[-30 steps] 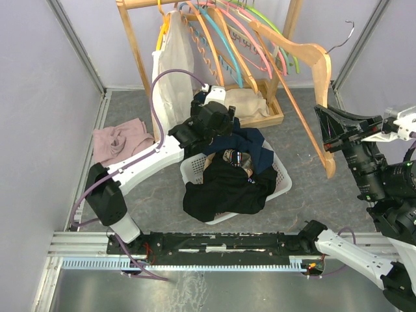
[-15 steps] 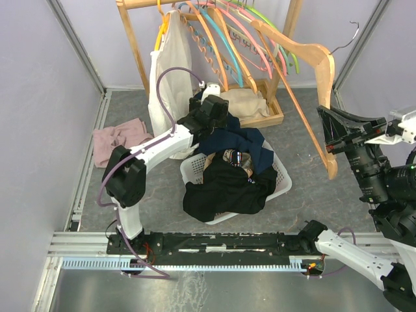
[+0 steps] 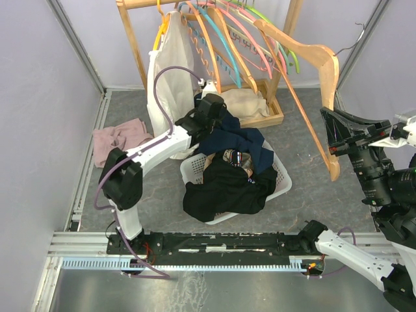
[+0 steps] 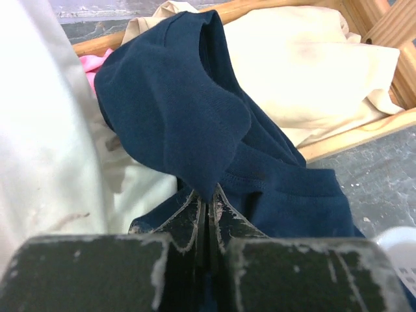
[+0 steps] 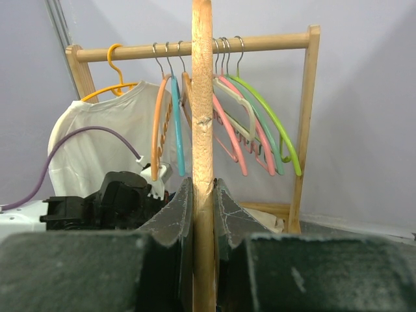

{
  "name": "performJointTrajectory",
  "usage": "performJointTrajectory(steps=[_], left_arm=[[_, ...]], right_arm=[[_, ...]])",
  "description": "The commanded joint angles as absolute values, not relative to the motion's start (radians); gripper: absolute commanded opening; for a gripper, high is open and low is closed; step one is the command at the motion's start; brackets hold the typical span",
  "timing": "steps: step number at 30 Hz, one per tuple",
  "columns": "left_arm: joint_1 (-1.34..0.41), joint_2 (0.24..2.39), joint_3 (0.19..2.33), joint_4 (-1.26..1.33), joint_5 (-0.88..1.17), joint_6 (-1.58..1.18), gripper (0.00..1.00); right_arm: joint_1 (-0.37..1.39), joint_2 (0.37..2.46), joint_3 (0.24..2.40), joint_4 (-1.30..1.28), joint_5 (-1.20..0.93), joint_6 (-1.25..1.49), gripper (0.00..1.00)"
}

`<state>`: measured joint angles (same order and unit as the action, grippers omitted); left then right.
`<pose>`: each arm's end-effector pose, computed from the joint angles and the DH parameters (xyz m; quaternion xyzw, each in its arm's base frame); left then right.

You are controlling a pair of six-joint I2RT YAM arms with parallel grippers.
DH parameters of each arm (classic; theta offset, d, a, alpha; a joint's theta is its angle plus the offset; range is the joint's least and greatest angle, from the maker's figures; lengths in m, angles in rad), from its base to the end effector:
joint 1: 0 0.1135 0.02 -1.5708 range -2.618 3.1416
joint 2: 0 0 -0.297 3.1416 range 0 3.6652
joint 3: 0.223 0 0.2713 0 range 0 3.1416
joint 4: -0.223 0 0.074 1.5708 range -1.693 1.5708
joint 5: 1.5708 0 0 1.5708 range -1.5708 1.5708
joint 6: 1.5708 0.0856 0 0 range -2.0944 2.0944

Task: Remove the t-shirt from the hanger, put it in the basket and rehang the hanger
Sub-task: Place the T-shirt in the bin.

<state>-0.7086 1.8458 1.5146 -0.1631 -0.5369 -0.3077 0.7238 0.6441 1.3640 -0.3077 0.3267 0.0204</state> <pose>0.4083 -0.2923 0.3000 0.0316 0.8384 -0.0415 0.5426 0.0811 0.0350 0.5735 -0.0583 0.5540 0.2173 0.8016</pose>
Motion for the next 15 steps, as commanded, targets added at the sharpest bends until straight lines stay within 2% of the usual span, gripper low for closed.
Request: performJointTrajectory(steps=[1,15], left_arm=[[-0.744,1.691,1.473,-0.121,-0.549,-0.310,0.03],[-0.855,1.492,1.259,-0.142,-0.609,-0.342,0.03]], right_arm=[[0.723,0.637,1.364,-0.265,0.330,0.017,0.02],[0.723,0.634,1.362,-0.273,0.298,0.046,0.02]])
